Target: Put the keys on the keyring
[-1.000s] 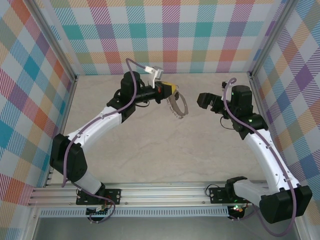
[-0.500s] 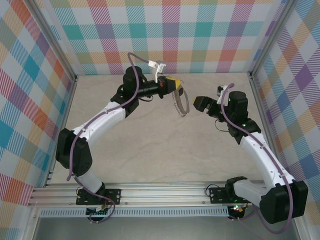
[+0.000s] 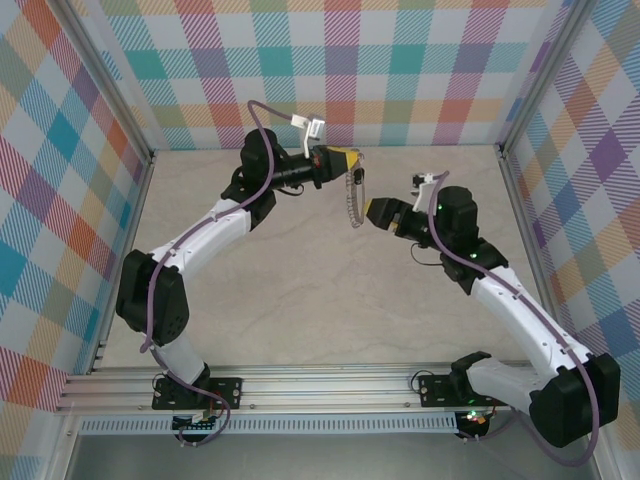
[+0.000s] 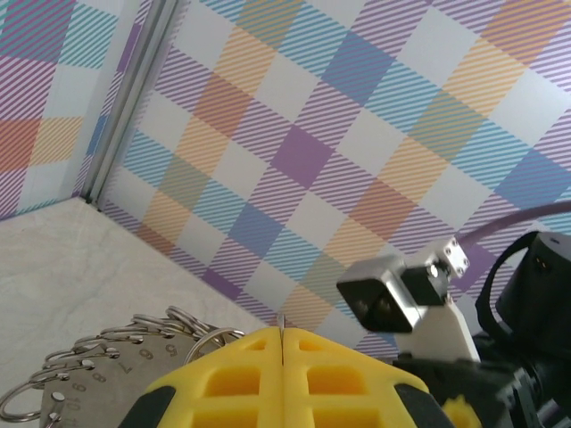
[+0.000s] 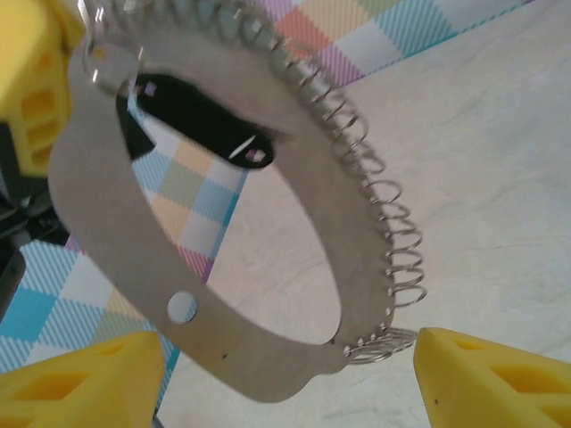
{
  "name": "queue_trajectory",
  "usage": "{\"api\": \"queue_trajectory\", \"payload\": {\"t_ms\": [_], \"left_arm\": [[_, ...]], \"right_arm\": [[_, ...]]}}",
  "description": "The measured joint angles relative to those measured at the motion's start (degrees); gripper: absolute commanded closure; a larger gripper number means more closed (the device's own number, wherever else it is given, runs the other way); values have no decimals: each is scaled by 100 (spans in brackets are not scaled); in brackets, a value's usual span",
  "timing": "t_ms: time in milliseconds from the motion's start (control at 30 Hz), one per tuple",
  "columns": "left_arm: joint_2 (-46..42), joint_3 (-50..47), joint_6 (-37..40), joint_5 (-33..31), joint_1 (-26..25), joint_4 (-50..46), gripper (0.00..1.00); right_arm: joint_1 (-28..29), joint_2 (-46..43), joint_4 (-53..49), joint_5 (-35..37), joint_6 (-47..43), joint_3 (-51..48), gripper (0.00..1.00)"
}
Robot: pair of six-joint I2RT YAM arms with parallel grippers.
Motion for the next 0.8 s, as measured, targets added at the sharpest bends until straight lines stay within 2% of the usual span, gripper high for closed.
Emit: {"api": "queue_trajectory", "payload": {"t_ms": [133, 433, 800], "left_arm": [[24, 0, -203, 4, 0, 223, 100], [291, -2, -960, 42, 0, 997, 100], [299, 2, -1327, 44, 0, 1486, 100]], "right_arm": [[247, 76, 20, 90, -4, 15, 26], [245, 63, -105, 446, -269, 245, 24], [39, -114, -487, 717, -857, 691, 22]]}}
